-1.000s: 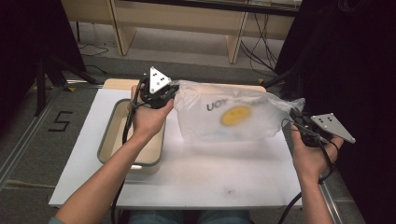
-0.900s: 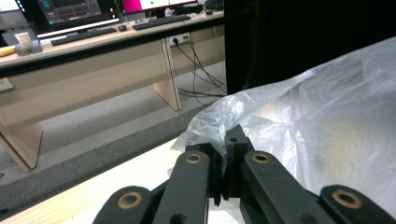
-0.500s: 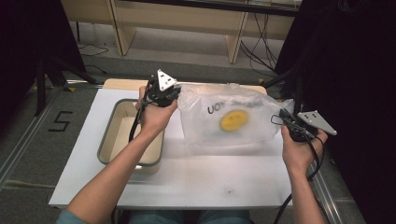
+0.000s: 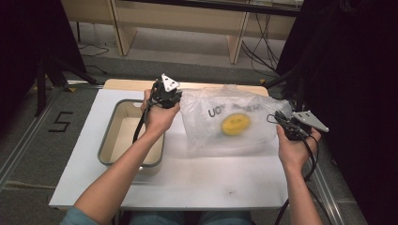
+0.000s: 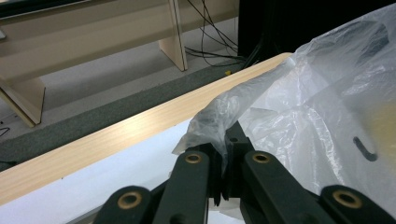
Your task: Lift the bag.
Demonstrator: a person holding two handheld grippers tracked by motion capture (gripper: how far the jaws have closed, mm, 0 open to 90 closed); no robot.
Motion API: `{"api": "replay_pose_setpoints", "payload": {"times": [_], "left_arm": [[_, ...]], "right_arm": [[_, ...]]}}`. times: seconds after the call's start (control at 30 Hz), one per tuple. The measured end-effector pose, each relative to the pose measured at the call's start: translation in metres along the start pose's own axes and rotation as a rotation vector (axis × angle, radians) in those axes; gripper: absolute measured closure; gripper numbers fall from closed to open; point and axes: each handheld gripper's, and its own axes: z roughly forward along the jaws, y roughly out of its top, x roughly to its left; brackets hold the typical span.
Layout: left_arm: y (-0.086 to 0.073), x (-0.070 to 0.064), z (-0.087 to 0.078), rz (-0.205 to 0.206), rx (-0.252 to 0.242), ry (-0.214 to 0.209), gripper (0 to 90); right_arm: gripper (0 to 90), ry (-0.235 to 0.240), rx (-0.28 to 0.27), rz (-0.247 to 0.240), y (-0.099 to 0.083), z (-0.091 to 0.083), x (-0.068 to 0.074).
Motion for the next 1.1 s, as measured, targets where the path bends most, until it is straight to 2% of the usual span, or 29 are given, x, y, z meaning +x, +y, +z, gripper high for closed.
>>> {"api": "replay_pose_setpoints", "payload": {"times": [0.2, 0.5, 0.9, 1.1], "left_arm": [[-0.007, 0.002, 0.011, -0.009, 0.044, 0.007, 89.2], [-0.014, 0.002, 0.018, -0.025, 0.069, -0.001, 89.2], [-0.014, 0.003, 0.019, -0.041, 0.058, -0.014, 88.3], [-0.013, 0.004, 0.019, -0.071, 0.039, -0.028, 78.8]], "right_arm": [[89.4, 0.007, 0.024, 0.001, -0.002, 0.007, 0.001], [89.3, 0.012, 0.052, 0.004, -0.006, 0.013, 0.001], [87.5, 0.01, 0.039, 0.006, -0.005, 0.015, 0.002], [83.4, 0.004, 0.017, -0.001, -0.004, 0.013, 0.002]]}}
